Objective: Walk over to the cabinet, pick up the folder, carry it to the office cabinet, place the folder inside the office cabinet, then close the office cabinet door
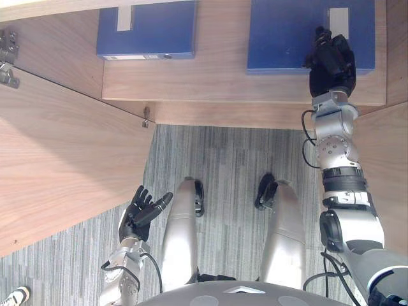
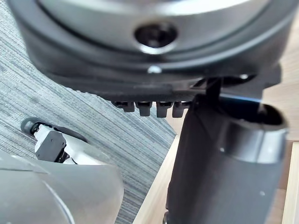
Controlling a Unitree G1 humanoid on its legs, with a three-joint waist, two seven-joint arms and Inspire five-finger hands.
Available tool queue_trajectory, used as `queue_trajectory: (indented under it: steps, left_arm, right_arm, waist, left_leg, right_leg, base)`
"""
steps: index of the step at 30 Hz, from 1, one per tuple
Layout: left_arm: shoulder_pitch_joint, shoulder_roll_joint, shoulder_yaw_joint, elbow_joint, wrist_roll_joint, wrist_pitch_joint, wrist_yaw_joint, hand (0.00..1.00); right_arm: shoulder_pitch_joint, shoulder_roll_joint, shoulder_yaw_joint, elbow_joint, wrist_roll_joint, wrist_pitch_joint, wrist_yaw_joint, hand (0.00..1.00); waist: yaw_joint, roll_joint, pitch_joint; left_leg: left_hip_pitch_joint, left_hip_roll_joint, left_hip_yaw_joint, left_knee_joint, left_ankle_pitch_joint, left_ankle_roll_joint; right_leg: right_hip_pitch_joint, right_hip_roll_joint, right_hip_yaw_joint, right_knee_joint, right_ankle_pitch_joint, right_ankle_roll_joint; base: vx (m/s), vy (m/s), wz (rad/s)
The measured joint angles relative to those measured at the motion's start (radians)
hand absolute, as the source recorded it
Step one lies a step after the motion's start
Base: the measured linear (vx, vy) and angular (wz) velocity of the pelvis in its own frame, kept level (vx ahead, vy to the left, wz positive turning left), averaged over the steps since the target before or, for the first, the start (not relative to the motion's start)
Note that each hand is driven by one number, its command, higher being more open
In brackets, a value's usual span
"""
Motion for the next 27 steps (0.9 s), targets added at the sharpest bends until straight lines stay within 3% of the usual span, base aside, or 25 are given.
queue_trajectory:
  steps: [10, 21, 23, 27]
  left_arm:
    - [0.000, 0.000, -0.002, -0.001, -0.036, -0.001, 0.000, 1.00]
    - [0.000, 0.000, -0.005, 0.000, -0.038, -0.001, 0.001, 1.00]
    - [0.000, 0.000, -0.005, -0.002, -0.038, -0.001, 0.002, 1.00]
    - [0.000, 0.000, -0.005, -0.014, -0.038, -0.001, 0.002, 1.00]
  right_arm:
    - [-0.146, -0.022, 0.030, 0.109, 0.001, 0.005, -0.013, 0.00]
    - [-0.175, -0.046, 0.067, 0.120, 0.000, 0.017, -0.011, 0.00]
    - [-0.168, -0.046, 0.082, 0.090, 0.000, 0.019, -0.011, 0.00]
    - [-0.021, -0.046, 0.104, -0.181, -0.001, 0.017, -0.001, 0.00]
  waist:
    - [-0.001, 0.011, 0.026]
    - [-0.002, 0.014, 0.030]
    - [-0.001, 0.013, 0.032]
    - [-0.005, 0.005, 0.051]
  left_leg:
    - [0.000, 0.002, 0.003, 0.005, 0.000, 0.000]
    - [-0.004, 0.003, 0.008, 0.009, 0.000, 0.001]
    - [-0.009, 0.007, 0.010, 0.015, -0.001, 0.000]
    - [-0.015, 0.017, 0.008, 0.020, -0.002, -0.002]
  right_leg:
    - [-0.002, 0.002, 0.004, -0.001, 0.004, 0.003]
    - [-0.012, 0.005, 0.012, 0.004, 0.004, 0.003]
    - [-0.020, 0.012, 0.016, 0.007, 0.005, 0.004]
    - [-0.026, 0.020, 0.014, 0.008, 0.007, 0.003]
  base:
    - [0.00, 0.000, 0.00]
    - [0.00, 0.000, -0.01]
    - [0.00, -0.005, -0.10]
    - [-0.01, -0.009, -0.04]
